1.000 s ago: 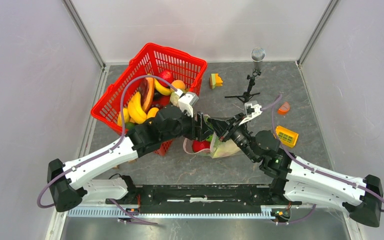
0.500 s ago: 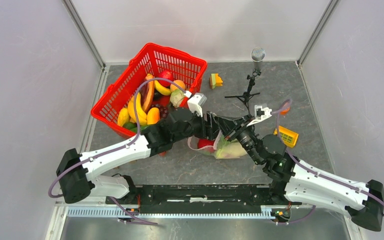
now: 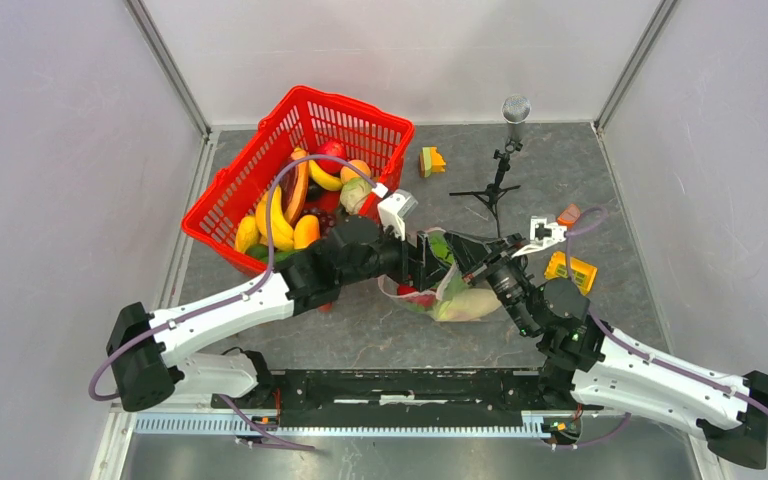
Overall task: Place the food in the zip-top bag and seal the zipper
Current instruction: Place the fake fruit in the zipper food storage bag.
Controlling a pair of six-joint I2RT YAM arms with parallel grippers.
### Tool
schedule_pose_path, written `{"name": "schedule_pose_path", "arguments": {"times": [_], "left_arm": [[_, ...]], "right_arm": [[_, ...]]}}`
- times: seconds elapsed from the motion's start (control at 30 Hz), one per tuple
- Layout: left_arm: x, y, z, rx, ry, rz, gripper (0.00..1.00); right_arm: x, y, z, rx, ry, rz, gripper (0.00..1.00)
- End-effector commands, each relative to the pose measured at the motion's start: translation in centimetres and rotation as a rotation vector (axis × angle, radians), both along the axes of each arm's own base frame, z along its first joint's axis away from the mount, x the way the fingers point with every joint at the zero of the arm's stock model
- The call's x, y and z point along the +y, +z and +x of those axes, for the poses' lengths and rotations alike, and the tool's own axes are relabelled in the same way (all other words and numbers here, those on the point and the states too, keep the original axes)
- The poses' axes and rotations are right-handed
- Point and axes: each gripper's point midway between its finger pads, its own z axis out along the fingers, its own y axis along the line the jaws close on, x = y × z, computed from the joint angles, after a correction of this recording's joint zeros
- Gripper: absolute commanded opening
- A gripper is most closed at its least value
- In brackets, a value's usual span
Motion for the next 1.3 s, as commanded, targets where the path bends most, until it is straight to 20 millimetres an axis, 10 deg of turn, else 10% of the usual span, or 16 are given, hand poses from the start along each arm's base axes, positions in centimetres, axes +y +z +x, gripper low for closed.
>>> {"name": "schedule_pose_path", "arguments": {"times": [0.0,0.17,0.37,0.53,0.97,1.27], "left_arm": [[0.0,2.7,-1.1,-0.069,-0.084,-0.005,0.65],[-0.6,2.7,-1.2,-0.048,-0.091,-0.017,0.39],[-1.5,5.3,1.1,-0.096,0.029,-0.189,0.37],[-2.6,3.6,2.7,-0.060,0.103,-0.242,0.38],[-4.4,-2.1,0.6,-0.027,-0.083,-0.019,0.79],[-2.4,-0.1,-0.6,-0.081,-0.124,0.023,1.00]], "right_arm": [[-0.7,1.1,0.1,-0.006,-0.027,0.048,0.09],[0.0,1.1,-0.1,-0.007,0.002,0.040,0.09],[0.6,1.7,-0.5,-0.014,0.040,0.083,0.08],[0.7,3.0,-0.8,-0.034,0.062,0.124,0.07],[0.2,2.6,-0.8,-0.026,0.049,0.145,0.07],[-2.5,1.4,0.1,0.010,-0.080,0.102,0.09]]}}
